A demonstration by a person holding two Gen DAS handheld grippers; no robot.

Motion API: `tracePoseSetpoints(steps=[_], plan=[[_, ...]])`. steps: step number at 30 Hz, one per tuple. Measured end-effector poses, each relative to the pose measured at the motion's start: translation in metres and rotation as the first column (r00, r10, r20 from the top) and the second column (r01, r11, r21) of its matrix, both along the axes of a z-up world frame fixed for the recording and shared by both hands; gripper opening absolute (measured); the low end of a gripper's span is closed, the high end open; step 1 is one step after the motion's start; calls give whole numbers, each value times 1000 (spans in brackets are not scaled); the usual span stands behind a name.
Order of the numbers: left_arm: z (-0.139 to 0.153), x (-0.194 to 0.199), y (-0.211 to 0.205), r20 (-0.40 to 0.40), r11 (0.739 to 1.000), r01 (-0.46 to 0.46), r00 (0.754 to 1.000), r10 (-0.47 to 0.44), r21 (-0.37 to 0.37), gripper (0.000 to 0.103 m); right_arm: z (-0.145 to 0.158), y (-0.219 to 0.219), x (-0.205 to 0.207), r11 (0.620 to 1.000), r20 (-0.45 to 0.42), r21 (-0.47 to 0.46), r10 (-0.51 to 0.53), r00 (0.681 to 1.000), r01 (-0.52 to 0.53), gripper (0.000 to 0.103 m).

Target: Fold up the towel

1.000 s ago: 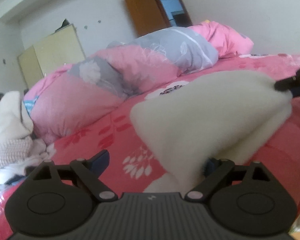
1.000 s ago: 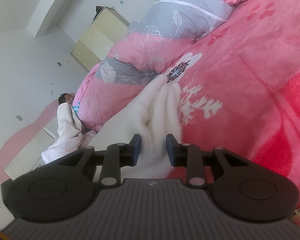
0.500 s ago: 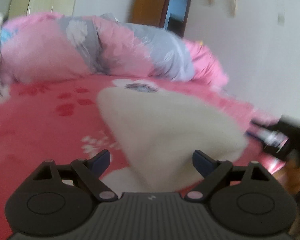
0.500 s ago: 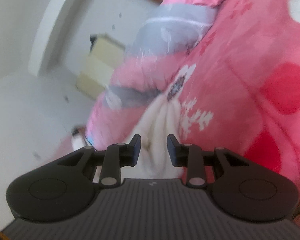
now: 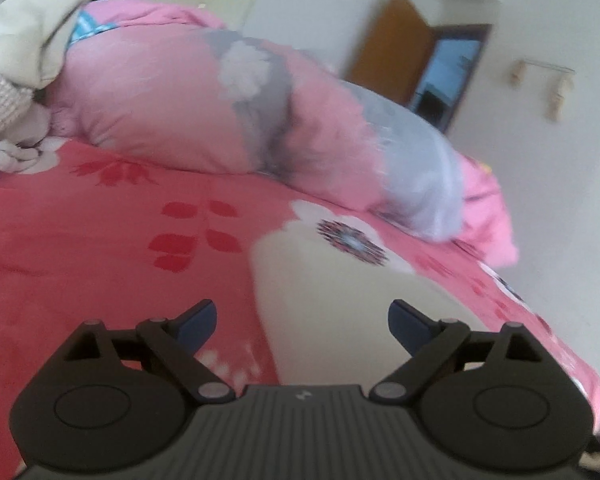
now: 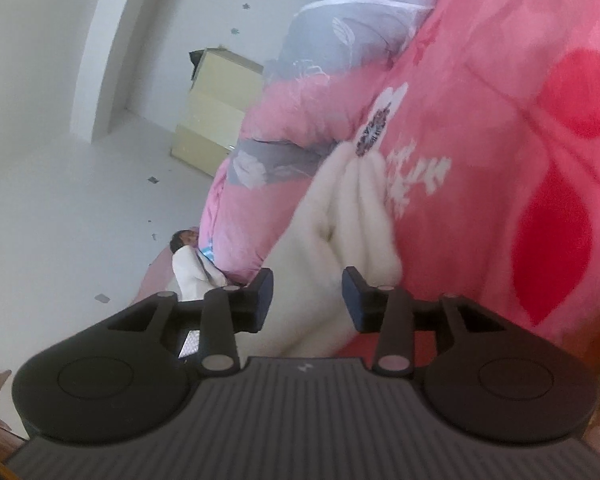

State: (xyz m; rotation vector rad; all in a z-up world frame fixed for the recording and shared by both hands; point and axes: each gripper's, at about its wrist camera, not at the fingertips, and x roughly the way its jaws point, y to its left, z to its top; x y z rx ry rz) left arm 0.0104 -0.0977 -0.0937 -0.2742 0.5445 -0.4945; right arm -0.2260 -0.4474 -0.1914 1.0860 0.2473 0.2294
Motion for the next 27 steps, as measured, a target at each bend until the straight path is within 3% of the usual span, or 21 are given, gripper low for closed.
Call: tracePoseSetpoints(steps=[5,12,24,26,27], plan=[[-14,27,-17,-37,999,-8,999,9,35,91,1,0,-5,1000,-8,23,9,1000,-9,41],[-24,28,-25,-37,1000,17,999,-17,17,91,-5,13,6,997,-38,41,72,997,-71,41],[-28,28,-29,-31,1000,23,999,-23,-2,91,-9,18,29,993,-72,114,23,997,-15,39],[-28,27,-30,-29,1000,22,999,-22,2,91,-10,19,32,994,-66,111,6,998,2,30],[-27,27,-30,-30,1000,23,999,-23,4,91,-11,20,32,994,-60,107,-4,998,11,15]])
